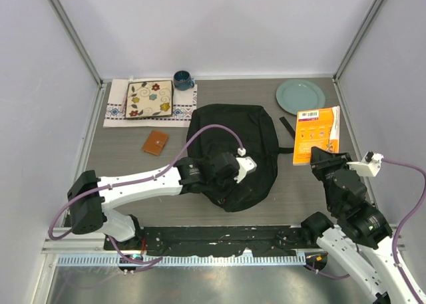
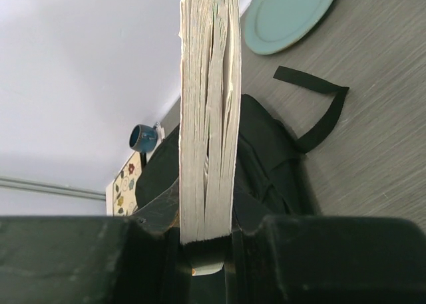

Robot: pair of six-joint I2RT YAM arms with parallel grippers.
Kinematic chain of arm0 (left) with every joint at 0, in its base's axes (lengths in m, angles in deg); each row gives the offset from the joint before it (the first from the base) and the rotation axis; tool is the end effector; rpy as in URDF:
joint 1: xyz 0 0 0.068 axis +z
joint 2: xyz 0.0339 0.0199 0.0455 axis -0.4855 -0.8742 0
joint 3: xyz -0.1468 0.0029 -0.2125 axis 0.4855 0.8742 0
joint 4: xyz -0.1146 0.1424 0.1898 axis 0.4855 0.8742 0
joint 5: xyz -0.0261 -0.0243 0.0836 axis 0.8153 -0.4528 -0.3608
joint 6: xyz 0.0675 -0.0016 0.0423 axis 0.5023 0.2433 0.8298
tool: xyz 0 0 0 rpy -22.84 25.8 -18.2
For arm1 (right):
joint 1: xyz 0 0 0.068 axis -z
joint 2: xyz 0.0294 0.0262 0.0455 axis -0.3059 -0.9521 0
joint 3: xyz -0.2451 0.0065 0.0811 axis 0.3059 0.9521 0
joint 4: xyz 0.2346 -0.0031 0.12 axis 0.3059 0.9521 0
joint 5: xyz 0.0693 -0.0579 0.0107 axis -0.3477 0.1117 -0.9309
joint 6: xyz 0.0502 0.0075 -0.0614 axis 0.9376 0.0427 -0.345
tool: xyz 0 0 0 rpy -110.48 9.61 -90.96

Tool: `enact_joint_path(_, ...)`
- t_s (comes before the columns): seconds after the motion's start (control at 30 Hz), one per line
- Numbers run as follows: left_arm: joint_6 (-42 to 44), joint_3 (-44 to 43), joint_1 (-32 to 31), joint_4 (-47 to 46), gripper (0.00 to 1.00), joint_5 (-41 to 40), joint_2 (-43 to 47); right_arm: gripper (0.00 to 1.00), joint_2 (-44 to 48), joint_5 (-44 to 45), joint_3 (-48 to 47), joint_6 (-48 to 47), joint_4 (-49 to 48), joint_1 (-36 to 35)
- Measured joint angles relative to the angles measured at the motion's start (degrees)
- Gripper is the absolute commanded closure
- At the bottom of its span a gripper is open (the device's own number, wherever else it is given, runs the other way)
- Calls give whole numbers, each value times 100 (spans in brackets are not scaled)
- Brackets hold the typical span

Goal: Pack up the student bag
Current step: Place the book in the student bag.

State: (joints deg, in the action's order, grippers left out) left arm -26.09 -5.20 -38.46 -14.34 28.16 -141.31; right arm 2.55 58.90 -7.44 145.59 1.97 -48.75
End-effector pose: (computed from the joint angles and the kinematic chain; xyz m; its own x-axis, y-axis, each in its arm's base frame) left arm 0.1245 -0.3034 0.2273 -0.5366 0.6143 -0.5785 0.8161 0.5522 -0.1705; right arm 0.1123 0.0162 0.3118 0.0146 0.7728 -0.6345 0.2420 0.6130 0.7521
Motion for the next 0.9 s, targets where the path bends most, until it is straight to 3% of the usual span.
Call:
enact_joint_path(0.53, 415, -546, -802, 175, 18, -1110, -1147, 99, -151, -138, 175, 120, 125, 0)
enact_joint_path(0.73, 564, -632, -896, 79, 32, -1412, -1331, 99, -55, -138, 267, 162, 125, 0)
enact_joint_path(0.9, 662, -715, -898, -42, 53, -1480, -1346, 99, 11, -133, 280, 164, 125, 0)
